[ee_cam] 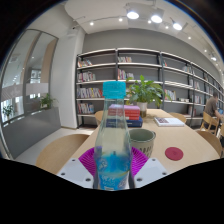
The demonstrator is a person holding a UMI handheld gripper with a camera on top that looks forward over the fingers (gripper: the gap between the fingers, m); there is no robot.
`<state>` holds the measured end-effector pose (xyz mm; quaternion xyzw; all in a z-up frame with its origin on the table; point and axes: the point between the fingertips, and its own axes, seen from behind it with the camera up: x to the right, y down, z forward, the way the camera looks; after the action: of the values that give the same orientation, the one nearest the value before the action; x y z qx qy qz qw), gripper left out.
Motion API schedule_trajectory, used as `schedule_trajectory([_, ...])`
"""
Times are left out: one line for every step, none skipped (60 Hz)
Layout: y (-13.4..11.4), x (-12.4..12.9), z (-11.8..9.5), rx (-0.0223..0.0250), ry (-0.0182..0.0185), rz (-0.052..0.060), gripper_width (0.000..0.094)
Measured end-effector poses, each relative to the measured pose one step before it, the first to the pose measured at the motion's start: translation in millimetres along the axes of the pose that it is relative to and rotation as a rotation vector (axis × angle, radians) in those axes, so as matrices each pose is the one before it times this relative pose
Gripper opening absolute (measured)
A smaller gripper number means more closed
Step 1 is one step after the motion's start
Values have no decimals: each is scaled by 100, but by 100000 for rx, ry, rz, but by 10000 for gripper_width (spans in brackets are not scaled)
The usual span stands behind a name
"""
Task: Pour water
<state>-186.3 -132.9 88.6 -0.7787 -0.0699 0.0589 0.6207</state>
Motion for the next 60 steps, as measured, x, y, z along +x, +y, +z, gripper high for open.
schedule_trajectory([11,-236,36,-460,-596,-56,404])
schedule_trajectory([-17,-169,49,-528,-519,-112,405])
schedule_trajectory([78,-246,236,-363,-599,239,404])
schedule_trajectory([38,-310,61,-636,-459,714,405])
schedule_trajectory([8,-322,27,-594,-475,927,405])
schedule_trajectory([-74,-423,60,-196,-737,954,405])
schedule_trajectory([-137,-506,99,127,-925,1171,405])
schedule_trajectory([-110,-487,152,-11,-758,1585,405])
schedule_trajectory([-32,-382,229,-427,-288,2118,405])
schedule_trajectory([30,-396,222,-815,-275,2508,405])
schedule_trajectory([52,-509,166,-904,-748,2431,405])
schedule_trajectory([-33,-632,166,-535,-1302,2009,405])
schedule_trajectory([-229,-847,181,-64,-1207,1683,404])
schedule_trajectory([-221,-476,158,97,-1032,1935,405])
schedule_trajectory([111,-88,418,65,-373,2208,405])
schedule_trajectory([-76,-331,188,-631,-34,2941,406])
schedule_trajectory([-53,-366,192,-775,-325,3150,405])
schedule_trajectory([-174,-477,208,-268,-963,2982,405])
schedule_trajectory([-370,-543,191,433,-1342,2853,406])
schedule_trajectory([-466,-466,219,777,-1256,3124,405])
schedule_trajectory([-420,-408,550,277,-596,3919,405])
schedule_trajectory([-195,-223,320,-234,-782,5001,405])
schedule_trajectory([-191,-328,154,-534,-814,5319,406])
schedule_trajectory([-263,-355,255,-286,-1156,5084,406])
schedule_trajectory([-367,-282,242,111,-1135,4695,406])
schedule_trajectory([-409,-172,268,314,-787,4716,406])
schedule_trajectory([-372,-5,319,174,-254,5193,405])
schedule_trajectory([-430,-192,399,24,419,5479,406])
schedule_trajectory([-215,180,443,357,-525,5199,408])
schedule_trajectory([-342,-93,287,81,-788,5087,407])
schedule_trajectory([-266,-174,289,-196,-1126,5157,406])
schedule_trajectory([-292,-185,288,-91,-1122,4966,406])
schedule_trajectory([-367,-144,264,222,-928,4817,406])
schedule_trajectory([-458,-144,216,624,-875,4464,407])
schedule_trajectory([-523,-206,249,989,-1025,4085,407])
schedule_trajectory([-490,-234,217,900,-1116,3922,404])
schedule_trajectory([-397,-192,256,604,-980,4244,405])
schedule_trajectory([-83,-1527,-852,-182,642,5303,407])
schedule_trajectory([-337,635,731,819,-1004,4274,408])
schedule_trajectory([-381,-58,282,566,-723,4667,408])
schedule_trajectory([-374,-78,364,694,-946,4197,408])
schedule_trajectory([-346,-140,256,631,-931,4012,409])
schedule_trajectory([-408,-232,182,879,-942,3975,409])
schedule_trajectory([-394,-207,160,1147,-858,3788,408])
schedule_trajectory([-219,-805,-611,892,-73,4176,407])
schedule_trajectory([-398,27,535,1061,-526,3738,408])
schedule_trajectory([-388,-68,164,1083,-512,3573,408])
schedule_trajectory([-348,-101,118,896,-559,3303,409])
schedule_trajectory([-290,-115,115,575,-654,3199,429])
schedule_trajectory([-288,-50,151,458,-544,3149,429])
schedule_trajectory([-244,2,139,454,-270,3045,429])
schedule_trajectory([-1,-654,-398,134,448,3497,429])
schedule_trajectory([-181,265,512,675,180,2567,428])
schedule_trajectory([-266,40,121,541,157,2623,428])
schedule_trajectory([-257,-69,51,731,-62,2274,427])
schedule_trajectory([-219,-81,51,643,-234,2119,427])
schedule_trajectory([-152,-95,53,432,-231,2399,427])
schedule_trajectory([-104,-87,52,219,-288,2800,428])
schedule_trajectory([-14,-205,-77,364,-29,3221,427])
schedule_trajectory([-175,-83,235,445,-283,3084,426])
